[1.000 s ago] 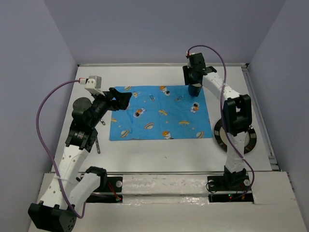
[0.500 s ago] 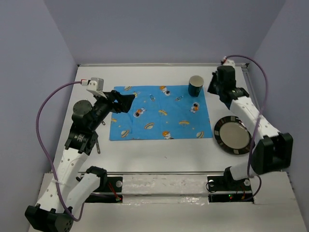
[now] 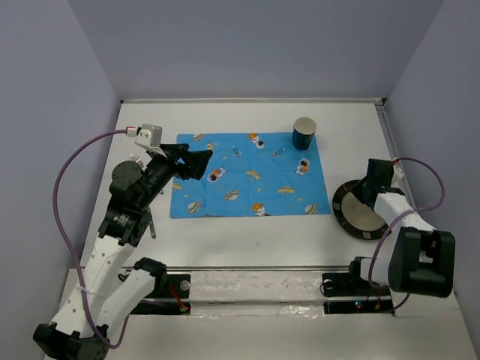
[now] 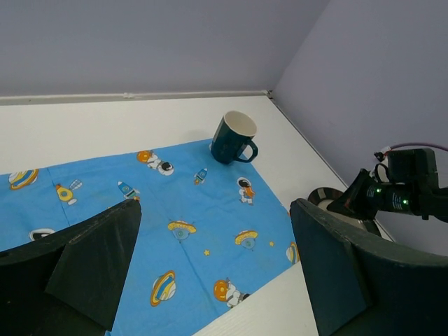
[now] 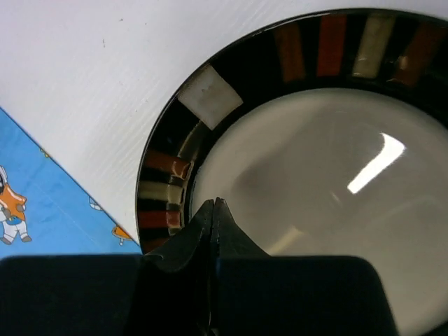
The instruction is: Set the dinner table for one person
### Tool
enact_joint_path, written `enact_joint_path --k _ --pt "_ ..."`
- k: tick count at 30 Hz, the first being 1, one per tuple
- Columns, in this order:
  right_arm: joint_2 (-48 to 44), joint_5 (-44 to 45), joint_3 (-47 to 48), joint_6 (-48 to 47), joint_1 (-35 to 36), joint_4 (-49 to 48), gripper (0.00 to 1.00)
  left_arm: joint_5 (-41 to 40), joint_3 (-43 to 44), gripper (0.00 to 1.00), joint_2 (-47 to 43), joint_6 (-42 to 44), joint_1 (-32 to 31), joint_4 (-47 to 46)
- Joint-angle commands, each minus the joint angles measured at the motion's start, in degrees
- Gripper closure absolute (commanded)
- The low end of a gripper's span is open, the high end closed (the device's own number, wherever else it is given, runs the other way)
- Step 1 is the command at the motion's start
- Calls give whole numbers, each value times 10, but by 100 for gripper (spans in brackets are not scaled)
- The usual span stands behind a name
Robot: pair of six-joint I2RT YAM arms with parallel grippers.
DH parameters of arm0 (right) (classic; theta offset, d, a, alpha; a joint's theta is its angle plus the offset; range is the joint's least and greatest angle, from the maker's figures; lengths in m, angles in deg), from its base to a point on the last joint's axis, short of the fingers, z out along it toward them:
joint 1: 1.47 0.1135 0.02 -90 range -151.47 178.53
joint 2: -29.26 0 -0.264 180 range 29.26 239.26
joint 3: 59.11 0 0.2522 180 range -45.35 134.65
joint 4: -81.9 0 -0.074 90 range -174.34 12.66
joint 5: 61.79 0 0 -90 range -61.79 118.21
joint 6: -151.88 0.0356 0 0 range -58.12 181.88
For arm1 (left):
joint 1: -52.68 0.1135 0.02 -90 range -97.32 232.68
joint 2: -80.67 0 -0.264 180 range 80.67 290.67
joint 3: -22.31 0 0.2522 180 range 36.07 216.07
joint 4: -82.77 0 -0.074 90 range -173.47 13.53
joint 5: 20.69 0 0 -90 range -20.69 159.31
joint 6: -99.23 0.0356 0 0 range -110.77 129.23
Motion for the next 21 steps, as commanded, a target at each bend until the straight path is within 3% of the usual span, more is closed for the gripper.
enact_joint_path --k 1,9,16,21 --pt "74 -52 19 29 -21 -82 100 -3 12 1 -11 11 -3 -17" --pt "198 -106 81 57 -45 -144 100 -10 13 1 -10 16 -3 -12" --pt "291 -184 169 38 -66 -282 100 -15 14 1 -5 18 -2 -10" --pt "329 -178 270 -19 -72 -268 100 -18 14 1 2 20 -2 -9"
